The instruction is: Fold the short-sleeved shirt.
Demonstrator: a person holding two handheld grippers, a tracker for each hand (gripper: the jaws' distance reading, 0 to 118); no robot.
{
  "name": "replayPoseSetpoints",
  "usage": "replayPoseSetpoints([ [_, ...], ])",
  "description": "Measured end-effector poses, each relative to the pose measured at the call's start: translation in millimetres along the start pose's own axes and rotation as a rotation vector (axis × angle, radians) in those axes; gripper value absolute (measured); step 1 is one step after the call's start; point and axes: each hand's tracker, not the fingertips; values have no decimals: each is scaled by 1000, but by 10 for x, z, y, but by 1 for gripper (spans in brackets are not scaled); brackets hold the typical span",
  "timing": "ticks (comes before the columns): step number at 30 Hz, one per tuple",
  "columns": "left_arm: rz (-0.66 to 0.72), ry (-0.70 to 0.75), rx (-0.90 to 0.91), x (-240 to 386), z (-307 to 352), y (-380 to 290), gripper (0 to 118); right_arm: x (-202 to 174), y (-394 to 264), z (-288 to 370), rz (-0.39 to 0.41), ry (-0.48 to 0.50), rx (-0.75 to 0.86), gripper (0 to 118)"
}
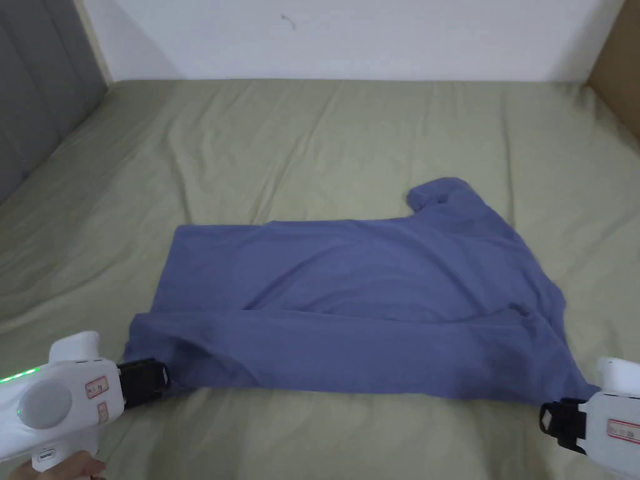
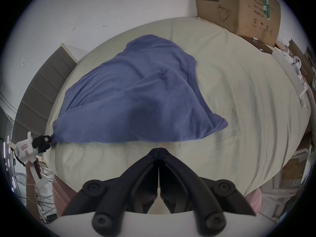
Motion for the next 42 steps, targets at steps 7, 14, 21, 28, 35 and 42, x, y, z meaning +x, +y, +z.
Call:
replayPoseSetpoints([
  [7, -132, 105, 53, 98, 96, 29, 7, 82, 56, -14, -26, -17, 5, 22],
  [14, -134, 57, 29, 59, 213, 86, 7, 312, 443, -209, -28, -64, 75, 86],
  [21, -187, 63, 21, 149, 299, 95, 7, 346, 388, -440, -10, -67, 27, 7],
  [28, -242, 40, 45, 118, 617, 156, 7, 452, 414, 53, -29, -37, 38, 7],
  [35, -323, 83, 12, 4, 905, -303, 7, 572, -171, 385, -45, -40, -8, 6],
  [42, -283, 82, -26, -259, 809, -653, 45, 577, -646, 385, -47, -50, -71, 12],
])
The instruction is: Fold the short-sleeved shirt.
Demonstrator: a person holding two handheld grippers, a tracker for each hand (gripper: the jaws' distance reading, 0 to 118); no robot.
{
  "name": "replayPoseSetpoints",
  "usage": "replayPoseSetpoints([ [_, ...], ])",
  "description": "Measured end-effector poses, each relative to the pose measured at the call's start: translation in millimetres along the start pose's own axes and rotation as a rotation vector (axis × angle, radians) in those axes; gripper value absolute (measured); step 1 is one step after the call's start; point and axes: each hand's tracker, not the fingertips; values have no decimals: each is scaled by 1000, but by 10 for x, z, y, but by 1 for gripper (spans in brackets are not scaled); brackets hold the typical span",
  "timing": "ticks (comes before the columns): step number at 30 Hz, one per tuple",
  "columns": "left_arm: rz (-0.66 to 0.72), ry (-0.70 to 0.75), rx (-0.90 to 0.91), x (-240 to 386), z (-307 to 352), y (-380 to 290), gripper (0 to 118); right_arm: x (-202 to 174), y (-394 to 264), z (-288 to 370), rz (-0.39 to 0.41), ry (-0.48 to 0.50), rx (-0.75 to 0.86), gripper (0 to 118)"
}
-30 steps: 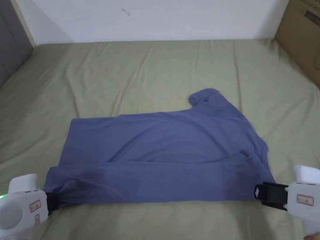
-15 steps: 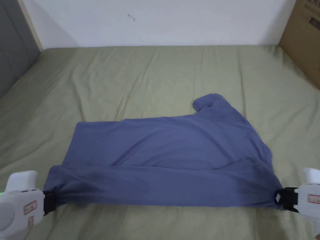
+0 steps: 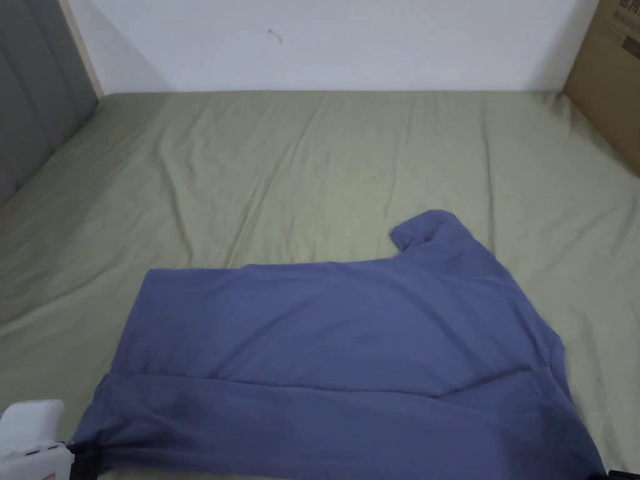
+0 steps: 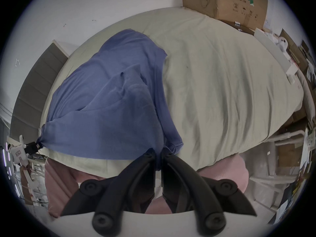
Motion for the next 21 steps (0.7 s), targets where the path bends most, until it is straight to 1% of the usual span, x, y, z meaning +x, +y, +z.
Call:
replayPoseSetpoints([
  [1, 11, 19, -6, 53, 29, 17, 45, -37, 41, -4, 2, -2, -4, 12],
  [2, 17, 38, 0, 65, 41, 49, 55, -85, 80, 10, 17, -31, 0, 17],
  [3, 16, 34, 13, 71, 71, 92, 74, -117, 131, 26, 50, -65, 27, 30],
  [4, 19, 23, 58, 89, 121, 152, 104, -163, 201, 58, 78, -68, 49, 66],
  [5, 22, 15, 102, 148, 213, 237, 109, -211, 286, 97, 92, -57, 81, 85],
  [6, 23, 2, 126, 178, 255, 333, 106, -266, 401, 135, 101, -41, 113, 90],
  [8, 44, -12, 145, 247, 272, 521, 97, -379, 633, 182, 106, 9, 148, 90],
  [9, 53, -40, 162, 301, 280, 608, 86, -439, 741, 178, 109, 32, 162, 89],
  [10, 59, -68, 174, 344, 248, 676, 49, -497, 826, 150, 111, 52, 177, 76],
  [11, 53, -89, 150, 393, 179, 737, 8, -516, 892, 93, 103, 51, 180, 50],
  [12, 22, -91, 150, 435, 95, 780, 0, -556, 938, 10, 79, 45, 184, 12],
  [13, 29, -88, 141, 481, 16, 784, 0, -551, 965, -80, 28, 22, 173, 0],
  [15, 19, -88, 93, 536, -133, 836, 0, -544, 1008, -252, 13, 84, 123, 0],
  [18, 16, -72, 92, 586, -235, 940, 0, -597, 1136, -372, 36, 60, 122, 0],
  [21, 14, -60, 86, 593, -329, 1129, 0, -611, 1499, -503, 46, 63, 131, 0],
])
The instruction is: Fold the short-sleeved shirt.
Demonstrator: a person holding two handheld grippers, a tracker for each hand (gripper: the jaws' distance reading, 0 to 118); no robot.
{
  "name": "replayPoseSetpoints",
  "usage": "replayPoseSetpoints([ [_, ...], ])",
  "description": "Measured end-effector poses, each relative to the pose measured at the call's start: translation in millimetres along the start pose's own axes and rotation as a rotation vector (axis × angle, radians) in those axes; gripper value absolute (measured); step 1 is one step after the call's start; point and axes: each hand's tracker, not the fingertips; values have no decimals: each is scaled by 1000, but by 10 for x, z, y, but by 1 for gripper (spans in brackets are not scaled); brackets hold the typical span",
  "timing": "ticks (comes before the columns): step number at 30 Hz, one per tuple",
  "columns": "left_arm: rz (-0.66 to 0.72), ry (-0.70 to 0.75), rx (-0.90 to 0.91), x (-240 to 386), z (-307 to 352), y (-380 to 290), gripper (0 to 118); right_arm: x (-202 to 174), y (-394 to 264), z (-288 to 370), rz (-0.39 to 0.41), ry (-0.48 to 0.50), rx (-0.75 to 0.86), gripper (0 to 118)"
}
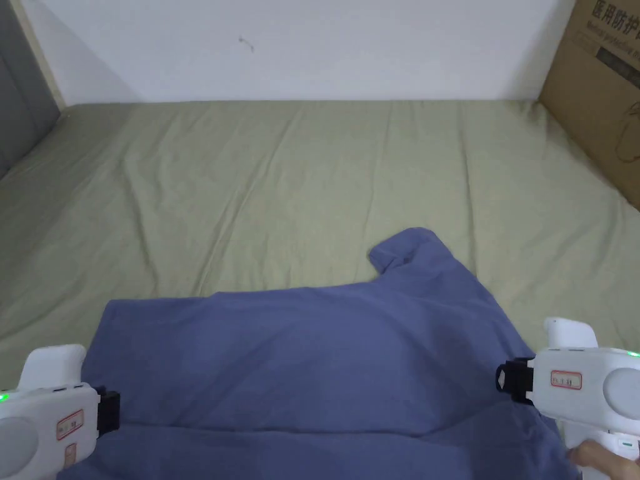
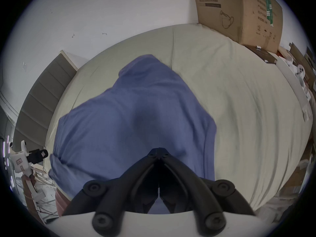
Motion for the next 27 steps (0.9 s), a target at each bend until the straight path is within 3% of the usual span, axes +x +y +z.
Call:
replayPoseSetpoints([
  [5, 4, 2, 4, 42, -194, 329, 0, 17, 912, -465, 90, -35, 56, 4],
  [6, 3, 8, 3, 58, -239, 385, 0, -9, 1106, -612, 93, -44, 35, 25],
  [7, 5, 11, 5, 68, -277, 421, 0, -5, 1260, -760, 118, -46, -10, 69],
  [8, 7, 11, 5, 75, -297, 459, 0, 9, 1383, -917, 132, -33, -40, 92],
  [9, 12, 10, 3, 82, -329, 483, 0, 16, 1488, -1067, 123, -44, -52, 95],
  [14, 28, 21, -20, 34, -463, 494, 0, 46, 1636, -1651, 143, -53, -190, 95],
  [16, 27, 31, -38, 1, -485, 475, 0, 40, 1591, -1772, 174, -111, -245, 86],
  [18, 27, 41, -51, -18, -498, 449, 0, -43, 1595, -1632, 213, -92, -187, 80],
  [19, 27, 41, -52, -33, -501, 440, 0, -71, 1594, -1572, 262, -111, -163, 59],
  [20, 29, 43, -53, -71, -507, 450, 0, -87, 1593, -1536, 258, -94, -152, 26],
  [21, 34, 52, -50, -80, -511, 457, 0, -89, 1598, -1550, 218, -37, -183, 2],
  [24, 66, 43, 13, -201, -544, 536, 2, -153, 1571, -1575, 217, -41, -190, 2],
  [25, 90, -2, 26, -242, -547, 594, 23, -174, 1562, -1585, 216, -68, -191, 2],
  [27, 121, -3, 30, -329, -626, 772, 84, -179, 1564, -1561, 217, -64, -181, 2],
])
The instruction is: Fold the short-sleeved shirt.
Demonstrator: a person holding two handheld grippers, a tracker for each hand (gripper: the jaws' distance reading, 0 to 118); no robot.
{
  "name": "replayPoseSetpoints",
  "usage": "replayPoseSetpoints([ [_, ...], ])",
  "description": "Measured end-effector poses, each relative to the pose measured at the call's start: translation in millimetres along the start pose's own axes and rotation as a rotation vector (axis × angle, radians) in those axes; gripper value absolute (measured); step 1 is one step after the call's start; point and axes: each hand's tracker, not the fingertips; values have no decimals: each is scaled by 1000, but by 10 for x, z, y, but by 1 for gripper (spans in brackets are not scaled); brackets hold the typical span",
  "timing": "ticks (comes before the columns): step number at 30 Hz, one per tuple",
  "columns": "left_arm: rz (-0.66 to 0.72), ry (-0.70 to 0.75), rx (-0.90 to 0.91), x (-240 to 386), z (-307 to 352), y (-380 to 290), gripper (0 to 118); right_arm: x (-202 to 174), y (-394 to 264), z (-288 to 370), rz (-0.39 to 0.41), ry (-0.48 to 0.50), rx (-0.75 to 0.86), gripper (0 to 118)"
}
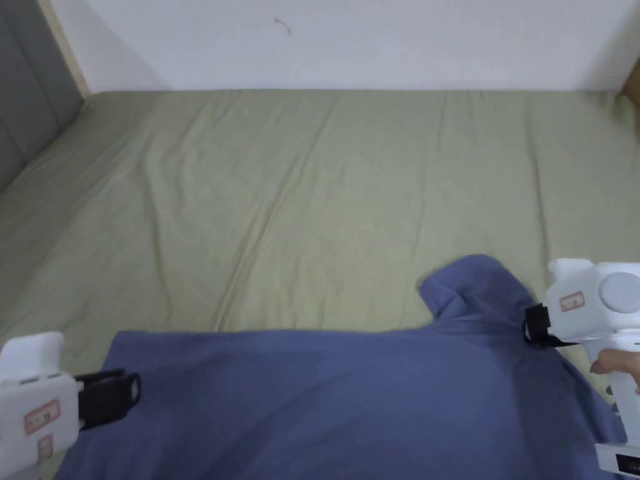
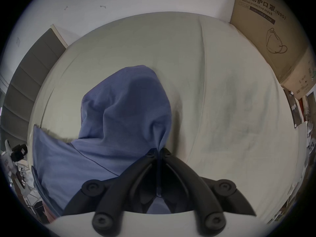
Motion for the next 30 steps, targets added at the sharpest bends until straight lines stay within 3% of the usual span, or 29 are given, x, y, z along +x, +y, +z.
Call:
replayPoseSetpoints([
  [1, 7, 11, 6, -24, -61, 117, 111, 6, 4, 0, -1, 0, -2, 2],
  [2, 12, 25, 16, -57, -157, 213, 116, 5, 3, 4, -1, 1, -3, 2],
  [6, 71, 22, -24, -120, -599, 597, 111, 23, 9, 24, -13, 5, 1, 2],
  [8, 53, 25, -77, -64, -877, 658, 95, 39, 2, 6, -23, 7, 0, 2],
  [9, 40, 43, -122, -36, -1032, 664, 73, 32, -11, -5, -28, 5, 0, 2],
  [11, -12, 146, -205, 43, -1204, 575, 65, 33, -18, -1, -30, 6, 2, 2],
  [14, -41, 105, -147, -3, -1058, 662, 53, 29, -17, 27, -39, 9, 9, 2],
  [15, -73, 106, -140, -10, -1021, 677, 37, 48, 1, 62, -39, 16, 12, 2],
  [16, -66, 95, -135, -3, -955, 685, 2, 49, 4, 106, -41, 23, 18, 2],
  [21, -148, 68, -68, 163, -470, 716, 2, 105, -26, 564, -100, 76, 99, 2],
  [25, -159, 50, 34, 129, 174, 719, 2, 95, -209, 1059, -35, 64, 153, 2],
  [30, -147, 13, 114, -21, 970, 362, 2, 151, -769, 1666, -30, 87, 200, 2],
])
